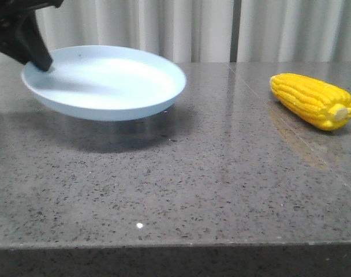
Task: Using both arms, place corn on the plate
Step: 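Drag the plate with the left gripper toward the table centre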
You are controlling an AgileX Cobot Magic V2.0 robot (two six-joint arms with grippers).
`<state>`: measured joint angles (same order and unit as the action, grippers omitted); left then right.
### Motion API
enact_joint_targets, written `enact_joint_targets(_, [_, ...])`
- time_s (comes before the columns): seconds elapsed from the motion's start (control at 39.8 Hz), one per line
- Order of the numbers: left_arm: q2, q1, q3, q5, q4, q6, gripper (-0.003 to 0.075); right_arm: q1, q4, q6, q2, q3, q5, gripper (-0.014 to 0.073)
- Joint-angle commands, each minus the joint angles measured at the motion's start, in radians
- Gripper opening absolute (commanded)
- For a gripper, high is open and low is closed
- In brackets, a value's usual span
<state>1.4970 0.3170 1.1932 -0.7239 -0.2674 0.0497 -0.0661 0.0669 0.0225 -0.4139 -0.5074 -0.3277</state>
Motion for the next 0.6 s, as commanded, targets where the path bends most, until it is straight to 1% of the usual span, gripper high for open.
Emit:
enact_joint_targets(0.0, [-0.040, 0.050, 0.040, 0.079, -0.050, 0.002, -0.0020, 0.005, -0.007, -0.008, -0.013, -0.036, 0.083, 0.0590])
enact_joint_targets(0.3, [0.075, 0.059, 0.040, 0.090, -0.085, 0.002, -0.0018, 0.005, -0.007, -0.008, -0.013, -0.036, 0.083, 0.0590])
enact_joint_targets(0.38, [0.092, 0.061, 0.040, 0.080, -0.088, 0.002, 0.0016, 0.005, -0.007, -0.008, -0.013, -0.036, 0.083, 0.0590])
enact_joint_targets(0.48, [0.106, 0.061, 0.040, 0.078, -0.092, 0.002, 0.0139, 0.005, -0.007, -0.008, -0.013, -0.036, 0.083, 0.0590])
enact_joint_targets(0.58, [0.104, 0.061, 0.044, 0.078, -0.088, 0.002, 0.0351, 0.005, -0.007, -0.008, -0.013, -0.036, 0.083, 0.0590])
